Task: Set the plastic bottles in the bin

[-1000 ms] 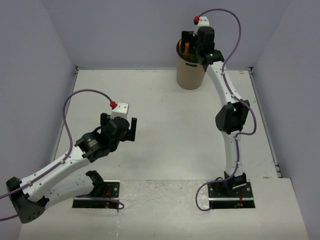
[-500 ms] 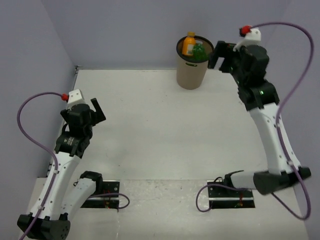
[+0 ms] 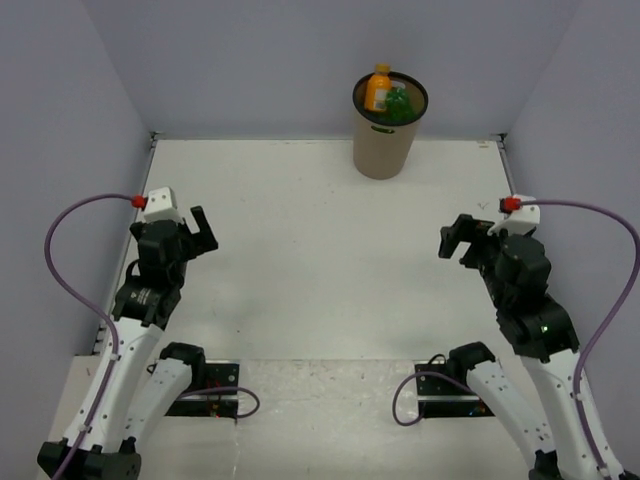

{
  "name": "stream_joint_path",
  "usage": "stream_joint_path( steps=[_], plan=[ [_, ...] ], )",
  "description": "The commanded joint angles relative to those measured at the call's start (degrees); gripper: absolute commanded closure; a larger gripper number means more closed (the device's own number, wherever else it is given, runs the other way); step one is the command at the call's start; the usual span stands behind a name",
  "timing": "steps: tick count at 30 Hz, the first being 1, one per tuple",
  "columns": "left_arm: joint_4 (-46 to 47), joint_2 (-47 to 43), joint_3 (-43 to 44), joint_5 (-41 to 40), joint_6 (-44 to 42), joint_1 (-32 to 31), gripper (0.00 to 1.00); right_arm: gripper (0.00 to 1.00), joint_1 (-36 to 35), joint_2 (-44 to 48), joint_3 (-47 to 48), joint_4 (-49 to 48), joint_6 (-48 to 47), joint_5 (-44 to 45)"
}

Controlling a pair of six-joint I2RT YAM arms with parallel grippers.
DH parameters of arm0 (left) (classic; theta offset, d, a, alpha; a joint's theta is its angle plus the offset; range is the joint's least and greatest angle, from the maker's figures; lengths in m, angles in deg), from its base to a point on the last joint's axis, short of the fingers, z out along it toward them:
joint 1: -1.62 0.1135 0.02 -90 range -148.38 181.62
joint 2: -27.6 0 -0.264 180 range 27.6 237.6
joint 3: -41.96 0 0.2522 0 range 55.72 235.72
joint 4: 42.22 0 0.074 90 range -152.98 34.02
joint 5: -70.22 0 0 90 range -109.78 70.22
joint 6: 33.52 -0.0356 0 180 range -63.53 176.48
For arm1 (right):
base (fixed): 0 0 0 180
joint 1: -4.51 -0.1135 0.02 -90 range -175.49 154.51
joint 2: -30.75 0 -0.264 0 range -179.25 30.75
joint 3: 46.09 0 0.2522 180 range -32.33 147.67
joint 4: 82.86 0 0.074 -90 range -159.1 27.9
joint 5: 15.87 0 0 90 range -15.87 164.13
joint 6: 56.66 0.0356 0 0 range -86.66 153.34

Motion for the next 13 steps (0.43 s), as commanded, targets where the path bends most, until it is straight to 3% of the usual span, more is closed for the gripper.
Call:
stream_joint_path(
  steps=[1,13],
  plan=[
    [5.6,-2.96,-1.67,4.41,-2.76,0.38,0.0,0.01,-0.56,6.63,-4.66,-2.2,-2.18,-0.9],
    [5.08,-5.25,-2.46,3.55,-2.94,0.11,0.0,0.01,-0.74,11.65,-8.03,-4.15,-1.93,-2.15]
  ],
)
